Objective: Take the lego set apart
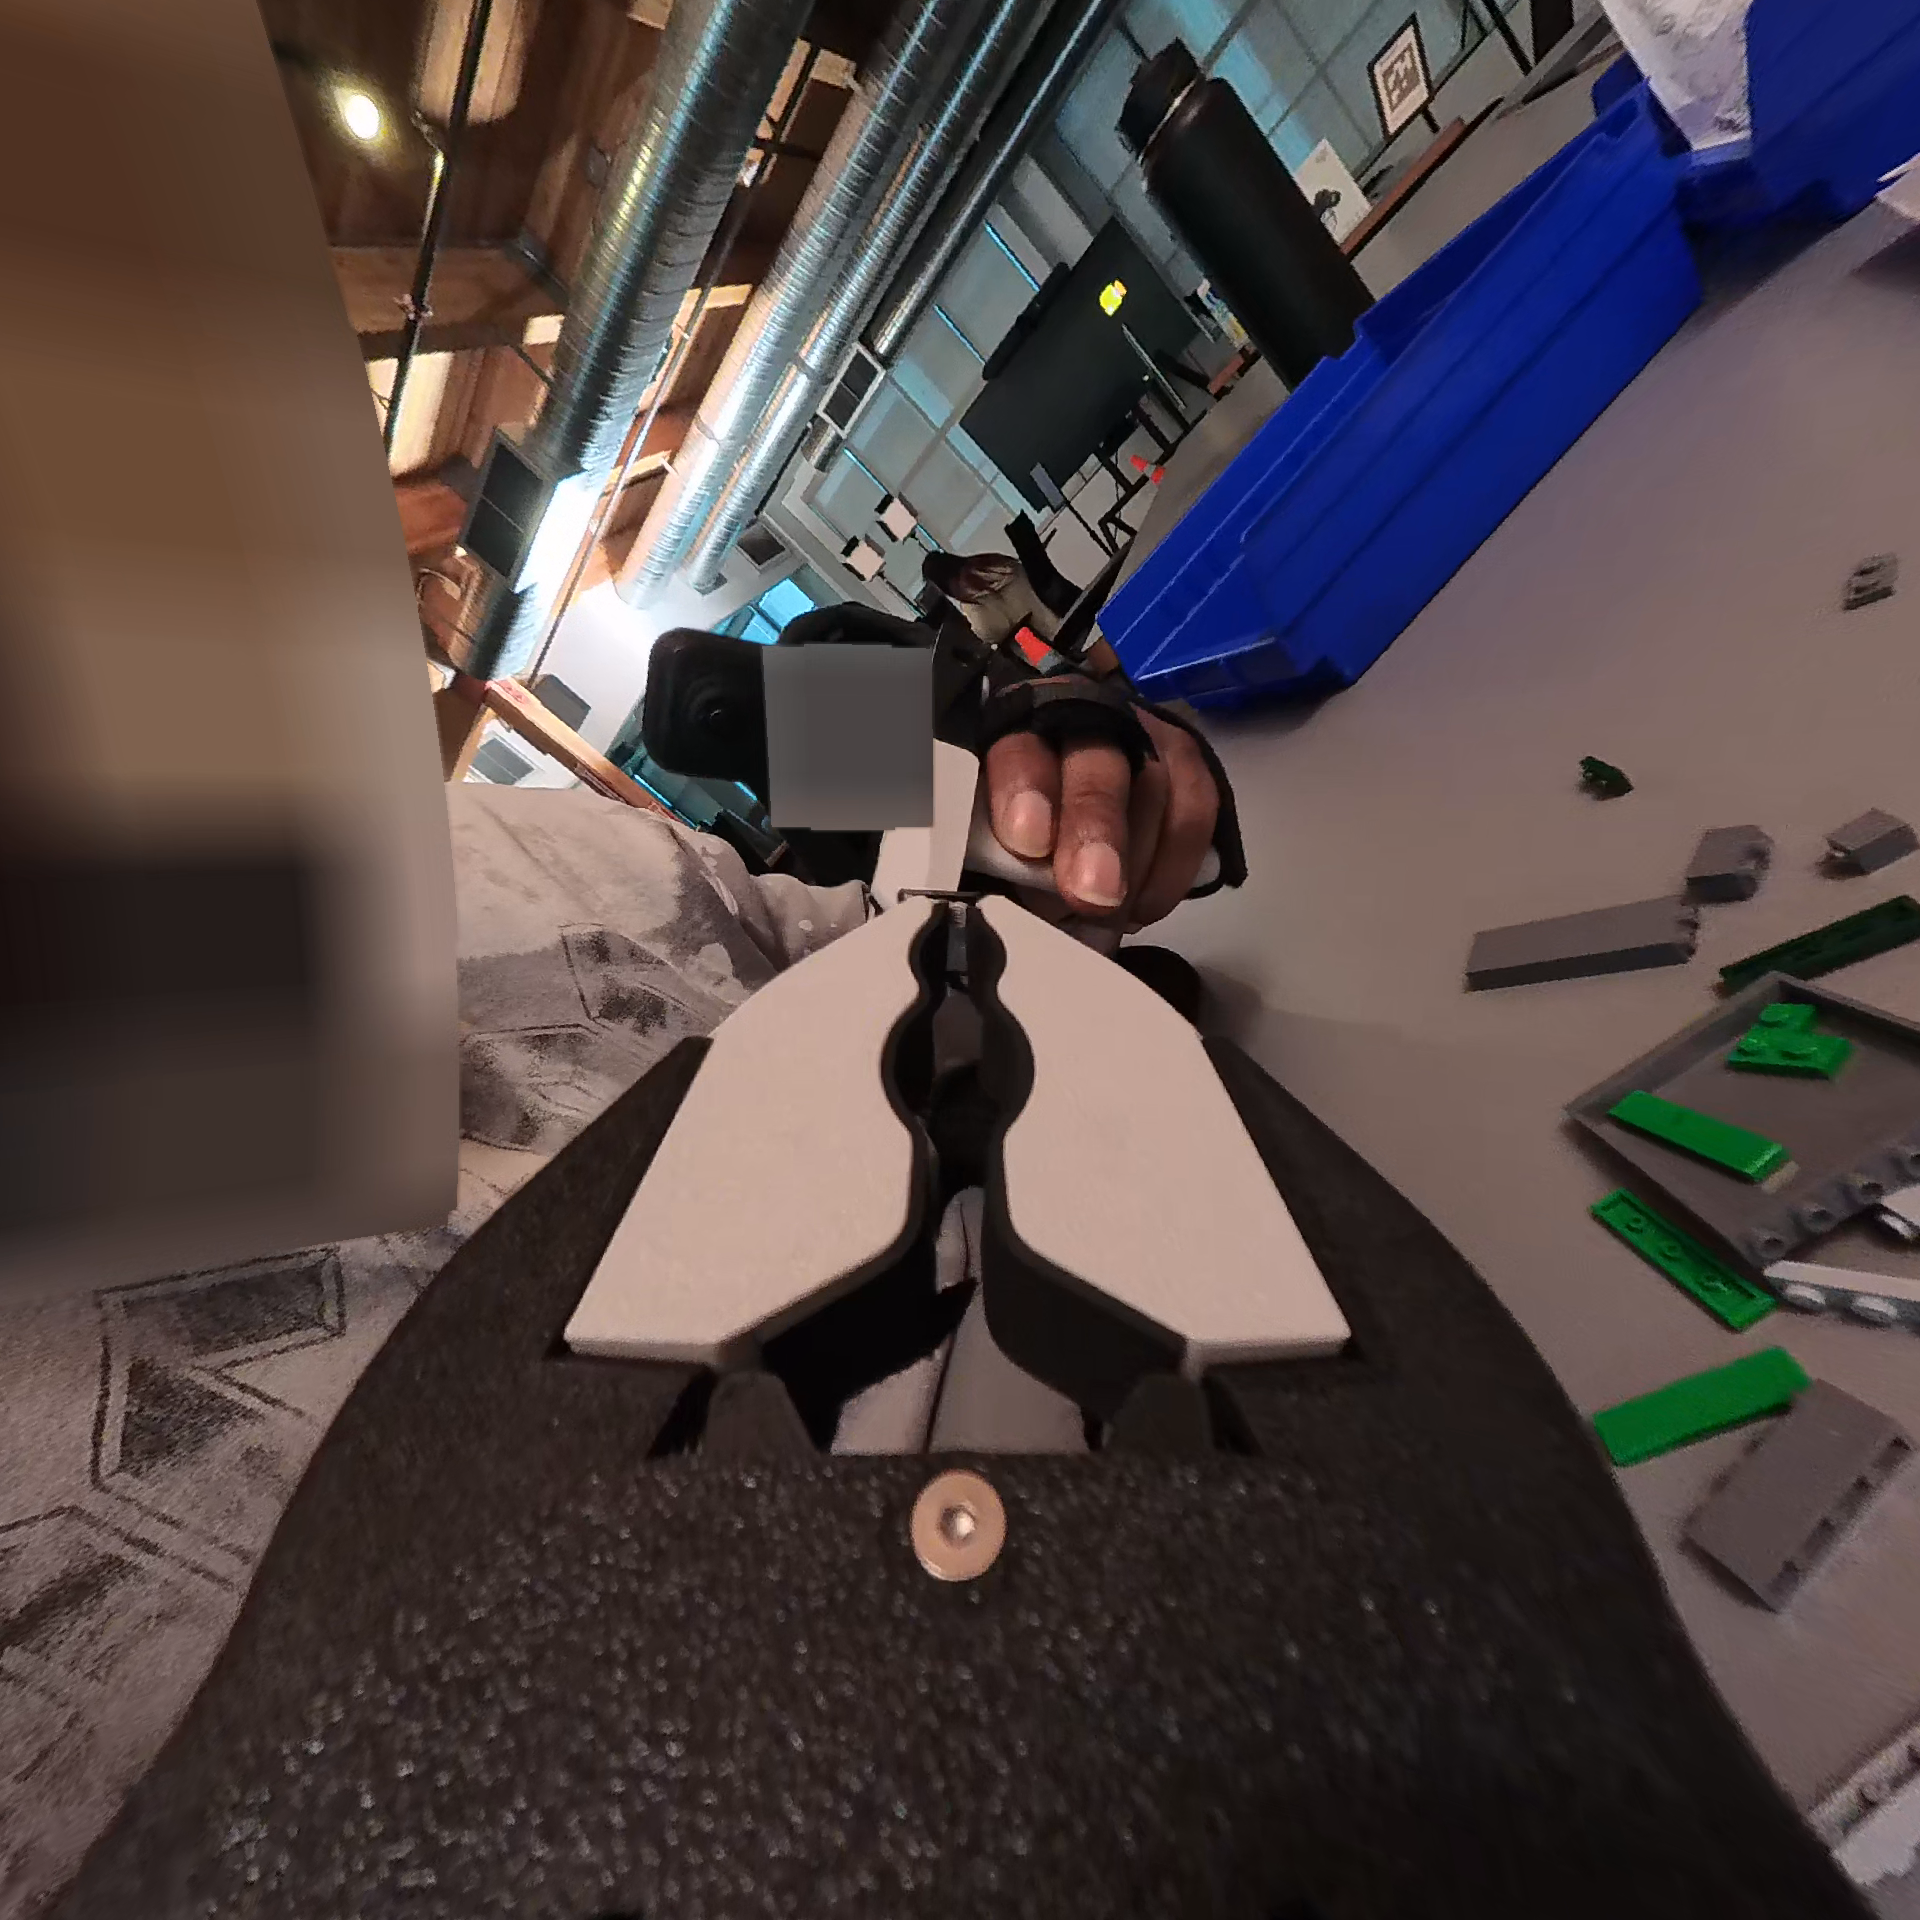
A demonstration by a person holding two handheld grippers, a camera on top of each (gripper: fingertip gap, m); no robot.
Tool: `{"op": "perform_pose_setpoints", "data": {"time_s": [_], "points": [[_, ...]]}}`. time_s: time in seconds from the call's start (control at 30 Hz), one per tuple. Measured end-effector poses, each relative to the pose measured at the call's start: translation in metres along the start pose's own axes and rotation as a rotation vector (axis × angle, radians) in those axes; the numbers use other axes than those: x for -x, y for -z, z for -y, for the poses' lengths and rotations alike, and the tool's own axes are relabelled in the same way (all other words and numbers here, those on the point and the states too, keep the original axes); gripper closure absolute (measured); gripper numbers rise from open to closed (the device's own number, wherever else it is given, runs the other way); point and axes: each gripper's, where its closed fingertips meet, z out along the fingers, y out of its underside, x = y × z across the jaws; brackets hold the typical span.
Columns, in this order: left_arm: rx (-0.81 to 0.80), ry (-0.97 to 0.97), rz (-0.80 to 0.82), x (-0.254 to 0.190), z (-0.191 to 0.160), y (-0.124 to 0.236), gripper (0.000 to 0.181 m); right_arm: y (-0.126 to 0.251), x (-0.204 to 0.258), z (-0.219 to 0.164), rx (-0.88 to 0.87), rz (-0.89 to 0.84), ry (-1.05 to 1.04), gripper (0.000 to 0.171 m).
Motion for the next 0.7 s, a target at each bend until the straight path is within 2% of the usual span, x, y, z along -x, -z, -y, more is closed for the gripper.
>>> {"op": "perform_pose_setpoints", "data": {"time_s": [0.37,0.47,0.57,0.7], "points": [[-0.029,0.083,0.031,0.011,0.003,0.003,0.181,0.0,-0.005,0.004,0.012,-0.133,0.194,0.171],[-0.027,0.109,0.03,0.012,0.001,0.003,0.181,0.002,-0.001,0.004,0.024,-0.139,0.258,0.163],[-0.029,0.125,0.025,0.012,0.001,0.003,0.181,-0.001,0.0,0.001,0.056,-0.17,0.335,0.167],[-0.028,0.129,0.013,0.01,0.001,0.003,0.181,-0.002,0.002,-0.001,0.065,-0.157,0.327,0.168]]}}
